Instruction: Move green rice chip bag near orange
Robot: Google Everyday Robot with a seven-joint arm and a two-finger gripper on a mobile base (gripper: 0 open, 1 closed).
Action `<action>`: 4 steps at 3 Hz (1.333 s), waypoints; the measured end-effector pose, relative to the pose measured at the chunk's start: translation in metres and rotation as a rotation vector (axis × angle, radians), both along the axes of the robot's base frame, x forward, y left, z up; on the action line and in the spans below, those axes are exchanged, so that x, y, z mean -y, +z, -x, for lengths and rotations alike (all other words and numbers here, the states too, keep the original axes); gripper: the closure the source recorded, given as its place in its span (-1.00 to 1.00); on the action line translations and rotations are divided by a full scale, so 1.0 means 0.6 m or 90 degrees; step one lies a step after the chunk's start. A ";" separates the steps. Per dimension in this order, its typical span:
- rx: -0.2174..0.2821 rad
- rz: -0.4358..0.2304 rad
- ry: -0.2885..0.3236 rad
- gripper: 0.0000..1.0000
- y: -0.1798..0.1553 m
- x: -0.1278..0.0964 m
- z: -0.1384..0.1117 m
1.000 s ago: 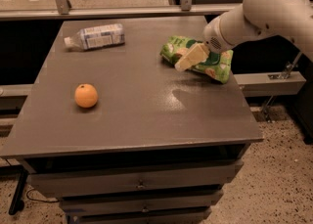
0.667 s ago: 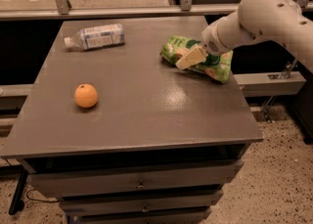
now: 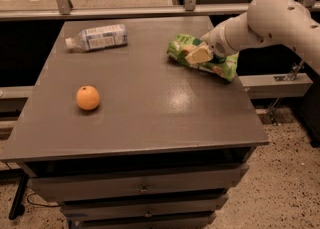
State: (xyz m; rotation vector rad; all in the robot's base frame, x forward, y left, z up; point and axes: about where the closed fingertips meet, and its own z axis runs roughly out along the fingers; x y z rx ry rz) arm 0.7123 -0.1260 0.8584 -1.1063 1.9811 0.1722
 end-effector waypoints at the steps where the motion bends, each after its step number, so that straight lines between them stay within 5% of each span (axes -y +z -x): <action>1: -0.005 -0.028 0.023 0.74 0.030 -0.016 0.026; 2: -0.015 -0.063 0.086 1.00 0.070 -0.049 0.082; 4: 0.009 -0.068 0.294 1.00 0.097 -0.151 0.255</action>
Offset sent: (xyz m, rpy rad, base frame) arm -0.1016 0.0552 0.0764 0.1691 0.0429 0.2884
